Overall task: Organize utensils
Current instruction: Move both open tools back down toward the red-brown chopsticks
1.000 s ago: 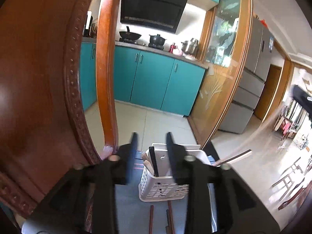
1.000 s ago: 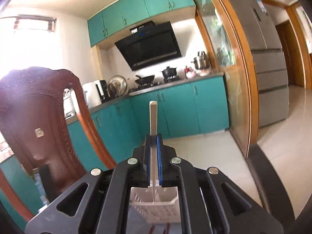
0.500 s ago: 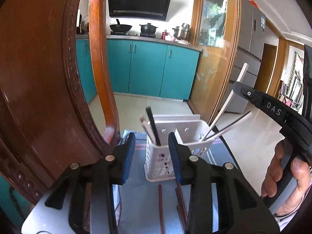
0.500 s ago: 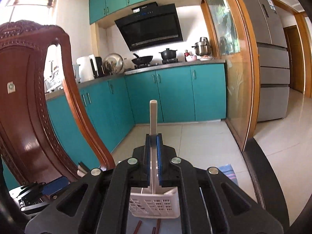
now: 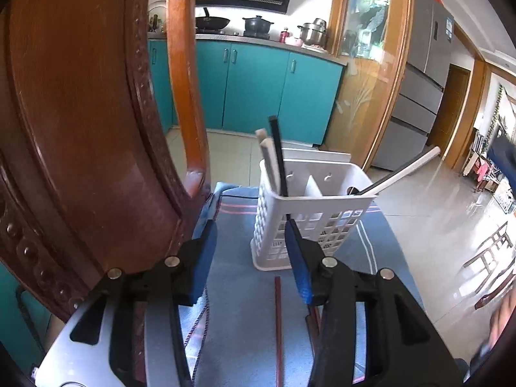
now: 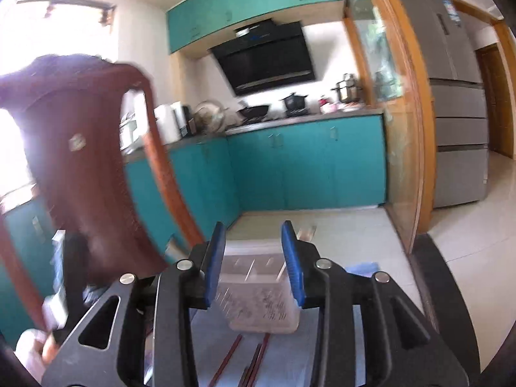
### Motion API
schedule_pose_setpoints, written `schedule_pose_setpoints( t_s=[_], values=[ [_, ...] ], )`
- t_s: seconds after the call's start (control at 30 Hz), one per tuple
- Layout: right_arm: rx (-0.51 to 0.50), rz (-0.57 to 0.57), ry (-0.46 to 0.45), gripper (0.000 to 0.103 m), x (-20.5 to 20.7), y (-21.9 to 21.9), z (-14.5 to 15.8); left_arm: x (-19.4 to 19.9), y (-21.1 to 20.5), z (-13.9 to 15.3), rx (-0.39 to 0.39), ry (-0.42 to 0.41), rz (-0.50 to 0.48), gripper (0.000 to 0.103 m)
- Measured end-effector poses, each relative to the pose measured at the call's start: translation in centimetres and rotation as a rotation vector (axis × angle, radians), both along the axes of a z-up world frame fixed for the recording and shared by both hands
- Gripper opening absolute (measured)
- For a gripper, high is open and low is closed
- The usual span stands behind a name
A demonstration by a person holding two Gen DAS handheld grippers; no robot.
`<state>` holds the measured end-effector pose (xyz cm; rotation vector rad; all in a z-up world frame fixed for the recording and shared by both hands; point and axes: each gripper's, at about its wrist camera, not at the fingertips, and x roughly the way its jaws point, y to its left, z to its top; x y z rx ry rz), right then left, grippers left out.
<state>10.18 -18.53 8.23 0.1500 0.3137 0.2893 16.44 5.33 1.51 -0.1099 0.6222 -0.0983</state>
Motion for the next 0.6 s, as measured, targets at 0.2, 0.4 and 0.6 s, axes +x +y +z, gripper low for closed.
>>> schedule_pose_setpoints(
  t_s=[0.2, 0.4, 0.6],
  values=[
    [-0.281, 0.084, 0.512, 0.036, 4.1, 4.0, -11.5, -0.1, 0.3, -0.6, 0.001, 0.025, 0.025, 0.046],
    [-0.147, 0.061, 0.76, 0.036, 9.5, 4.3, -17.5, 0.5, -0.5, -2.1, 0.023, 0.09, 0.028, 0.049],
    [-0.237, 0.03, 0.744, 0.036, 12.6, 7.3, -19.1, 1.5, -0.5, -3.5, 0.022, 0.156, 0.044, 0.052]
  ],
)
